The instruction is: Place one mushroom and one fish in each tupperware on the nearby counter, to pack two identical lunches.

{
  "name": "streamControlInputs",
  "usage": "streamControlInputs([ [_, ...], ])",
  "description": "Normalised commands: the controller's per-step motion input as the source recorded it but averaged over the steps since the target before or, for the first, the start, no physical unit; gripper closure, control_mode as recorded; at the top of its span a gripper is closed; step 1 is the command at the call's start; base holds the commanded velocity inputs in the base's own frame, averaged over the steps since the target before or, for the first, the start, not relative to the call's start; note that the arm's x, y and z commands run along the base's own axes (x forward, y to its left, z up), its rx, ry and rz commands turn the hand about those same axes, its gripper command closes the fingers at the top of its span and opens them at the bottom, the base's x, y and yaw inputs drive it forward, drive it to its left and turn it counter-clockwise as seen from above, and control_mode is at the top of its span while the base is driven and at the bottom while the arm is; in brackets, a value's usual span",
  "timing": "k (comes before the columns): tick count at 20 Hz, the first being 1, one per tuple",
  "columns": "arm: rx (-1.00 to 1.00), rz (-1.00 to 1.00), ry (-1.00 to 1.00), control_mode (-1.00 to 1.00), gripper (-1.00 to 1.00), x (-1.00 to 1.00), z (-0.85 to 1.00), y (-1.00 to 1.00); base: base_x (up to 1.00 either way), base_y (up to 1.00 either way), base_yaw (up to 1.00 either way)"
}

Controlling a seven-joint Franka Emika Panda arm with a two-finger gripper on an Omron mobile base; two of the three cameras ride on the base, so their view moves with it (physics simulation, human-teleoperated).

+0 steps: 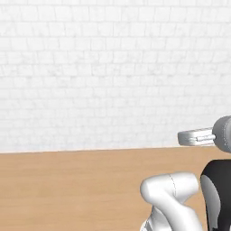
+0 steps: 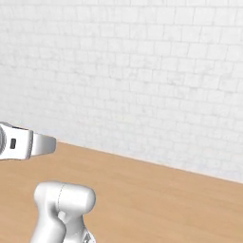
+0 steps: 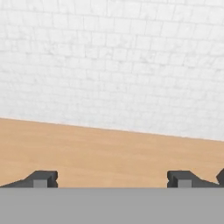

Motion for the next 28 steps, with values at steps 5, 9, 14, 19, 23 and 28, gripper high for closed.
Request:
streamControlInputs([
  [5, 0.00, 0.00, 0.00, 1.00, -1.00, 0.00, 0.00, 0.00, 1.00, 0.80, -0.27],
  [9, 0.00, 0.00, 0.00, 1.00, -1.00, 0.00, 0.00, 0.00, 0.84, 0.35, -0.63],
  [14, 0.00, 0.00, 0.00, 1.00, -1.00, 0.00, 0.00, 0.00, 0.38, 0.15, -0.84],
  [19, 0.00, 0.00, 0.00, 1.00, -1.00, 0.00, 0.00, 0.00, 0.38, 0.15, -0.87],
  [23, 0.00, 0.00, 0.00, 1.00, -1.00, 0.00, 0.00, 0.00, 0.66, 0.31, -0.80],
  [28, 0.00, 0.00, 0.00, 1.00, -1.00, 0.00, 0.00, 0.00, 0.87, 0.54, -0.72],
])
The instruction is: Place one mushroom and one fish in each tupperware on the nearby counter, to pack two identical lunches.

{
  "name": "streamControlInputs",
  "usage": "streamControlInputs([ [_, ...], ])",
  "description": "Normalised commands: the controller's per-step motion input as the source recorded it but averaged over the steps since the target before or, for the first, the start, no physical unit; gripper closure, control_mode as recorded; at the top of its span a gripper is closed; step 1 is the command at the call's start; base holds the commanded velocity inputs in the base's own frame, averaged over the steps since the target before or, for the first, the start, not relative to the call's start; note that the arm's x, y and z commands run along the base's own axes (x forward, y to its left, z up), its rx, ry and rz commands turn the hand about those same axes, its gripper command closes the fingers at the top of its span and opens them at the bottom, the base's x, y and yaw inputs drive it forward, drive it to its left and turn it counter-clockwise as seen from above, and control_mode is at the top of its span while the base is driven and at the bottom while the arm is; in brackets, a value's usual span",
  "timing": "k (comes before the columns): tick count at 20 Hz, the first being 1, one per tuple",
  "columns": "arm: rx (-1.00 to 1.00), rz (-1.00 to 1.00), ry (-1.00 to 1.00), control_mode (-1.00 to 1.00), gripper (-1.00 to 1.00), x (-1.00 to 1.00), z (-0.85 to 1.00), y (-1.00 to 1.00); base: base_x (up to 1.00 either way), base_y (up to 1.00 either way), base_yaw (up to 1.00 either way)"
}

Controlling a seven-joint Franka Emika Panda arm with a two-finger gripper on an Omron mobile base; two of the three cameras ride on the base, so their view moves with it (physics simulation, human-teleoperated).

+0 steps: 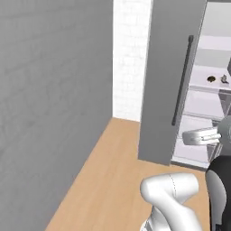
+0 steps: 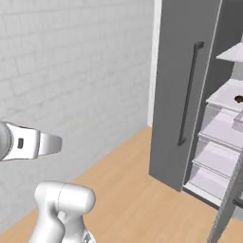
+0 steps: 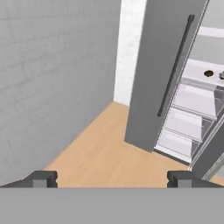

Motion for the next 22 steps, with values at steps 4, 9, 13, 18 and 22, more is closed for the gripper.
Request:
streamControlInputs([
  [4, 0.00, 0.00, 0.00, 1.00, -1.00, 0.00, 0.00, 0.00, 1.00, 0.58, -0.63],
  [9, 0.00, 0.00, 0.00, 1.00, -1.00, 0.00, 0.00, 0.00, 0.74, 0.05, -0.56],
  [13, 0.00, 0.00, 0.00, 1.00, -1.00, 0.00, 0.00, 0.00, 0.73, 0.00, -0.52],
  [18, 0.00, 0.00, 0.00, 1.00, -1.00, 0.00, 0.00, 0.00, 0.50, -0.16, -0.40],
  [22, 0.00, 0.00, 0.00, 1.00, -1.00, 0.00, 0.00, 0.00, 0.73, 0.01, -0.18],
])
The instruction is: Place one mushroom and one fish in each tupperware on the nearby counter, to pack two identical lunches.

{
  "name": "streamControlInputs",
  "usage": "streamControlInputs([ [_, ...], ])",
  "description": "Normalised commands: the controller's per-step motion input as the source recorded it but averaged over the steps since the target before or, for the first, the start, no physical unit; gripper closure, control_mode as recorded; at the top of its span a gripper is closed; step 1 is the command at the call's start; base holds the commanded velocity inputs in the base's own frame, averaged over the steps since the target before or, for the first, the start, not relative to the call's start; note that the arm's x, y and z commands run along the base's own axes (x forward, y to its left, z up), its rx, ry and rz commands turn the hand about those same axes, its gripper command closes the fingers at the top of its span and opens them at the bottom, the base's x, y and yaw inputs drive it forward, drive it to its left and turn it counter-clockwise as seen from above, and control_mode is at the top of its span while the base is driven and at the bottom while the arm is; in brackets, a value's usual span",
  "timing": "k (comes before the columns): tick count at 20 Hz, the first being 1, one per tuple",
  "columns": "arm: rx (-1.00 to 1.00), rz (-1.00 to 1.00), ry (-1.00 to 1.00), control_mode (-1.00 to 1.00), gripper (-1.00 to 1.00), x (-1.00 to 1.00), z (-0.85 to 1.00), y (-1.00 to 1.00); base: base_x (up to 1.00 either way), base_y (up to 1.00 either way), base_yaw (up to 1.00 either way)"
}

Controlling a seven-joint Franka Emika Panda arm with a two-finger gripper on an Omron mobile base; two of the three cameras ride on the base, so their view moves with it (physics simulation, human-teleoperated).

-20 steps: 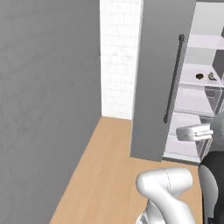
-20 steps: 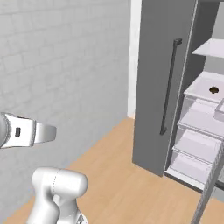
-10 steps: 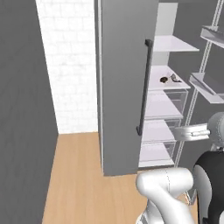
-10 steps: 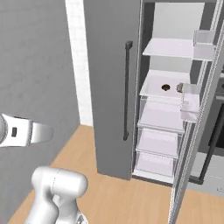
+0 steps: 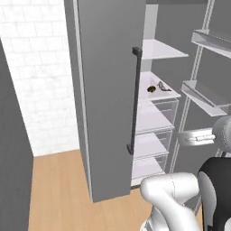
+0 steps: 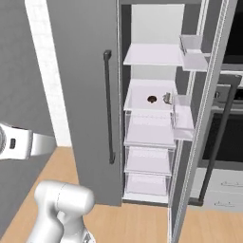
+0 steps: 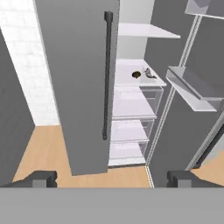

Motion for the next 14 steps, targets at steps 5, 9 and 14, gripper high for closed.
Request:
streamControlInputs([
  [5, 0.00, 0.00, 0.00, 1.00, -1.00, 0.00, 0.00, 0.00, 0.79, -0.17, -0.12],
  [9, 0.00, 0.00, 0.00, 1.00, -1.00, 0.00, 0.00, 0.00, 0.66, -0.17, -0.22],
  [14, 0.00, 0.00, 0.00, 1.00, -1.00, 0.00, 0.00, 0.00, 0.39, -0.09, -0.41],
])
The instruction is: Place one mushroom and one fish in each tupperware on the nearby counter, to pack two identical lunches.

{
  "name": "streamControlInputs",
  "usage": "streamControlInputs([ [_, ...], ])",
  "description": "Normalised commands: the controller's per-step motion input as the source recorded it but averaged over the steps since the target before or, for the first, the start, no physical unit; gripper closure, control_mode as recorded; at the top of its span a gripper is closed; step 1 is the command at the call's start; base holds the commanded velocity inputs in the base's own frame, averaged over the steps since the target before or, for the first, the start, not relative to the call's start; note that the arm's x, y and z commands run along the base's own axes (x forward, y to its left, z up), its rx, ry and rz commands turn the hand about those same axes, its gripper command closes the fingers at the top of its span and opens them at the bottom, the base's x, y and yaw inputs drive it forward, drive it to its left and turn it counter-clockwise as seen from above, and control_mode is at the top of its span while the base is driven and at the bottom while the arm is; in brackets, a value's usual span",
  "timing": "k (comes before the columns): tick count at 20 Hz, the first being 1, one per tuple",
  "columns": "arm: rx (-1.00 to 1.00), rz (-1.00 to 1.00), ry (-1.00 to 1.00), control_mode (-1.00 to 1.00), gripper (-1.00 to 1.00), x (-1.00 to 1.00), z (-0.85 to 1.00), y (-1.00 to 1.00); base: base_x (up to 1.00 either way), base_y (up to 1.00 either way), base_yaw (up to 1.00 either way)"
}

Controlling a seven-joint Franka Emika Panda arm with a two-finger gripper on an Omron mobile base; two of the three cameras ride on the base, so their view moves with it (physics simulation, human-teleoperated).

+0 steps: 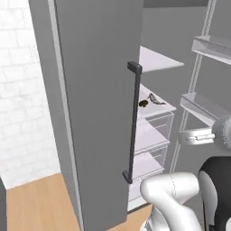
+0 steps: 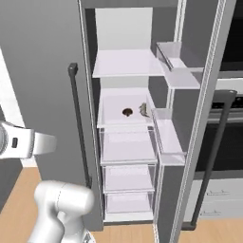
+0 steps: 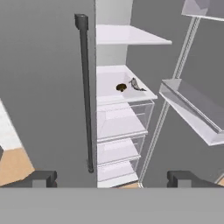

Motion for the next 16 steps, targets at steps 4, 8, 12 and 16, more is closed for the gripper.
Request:
streamControlInputs([
  [4, 0.00, 0.00, 0.00, 1.00, -1.00, 0.00, 0.00, 0.00, 0.15, -0.32, -0.41],
  [8, 0.00, 0.00, 0.00, 1.00, -1.00, 0.00, 0.00, 0.00, 0.61, 0.00, -0.34],
  [12, 0.00, 0.00, 0.00, 1.00, -1.00, 0.00, 0.00, 0.00, 0.69, 0.00, -0.22],
  [16, 0.00, 0.00, 0.00, 1.00, -1.00, 0.00, 0.00, 0.00, 0.55, -0.17, -0.13],
])
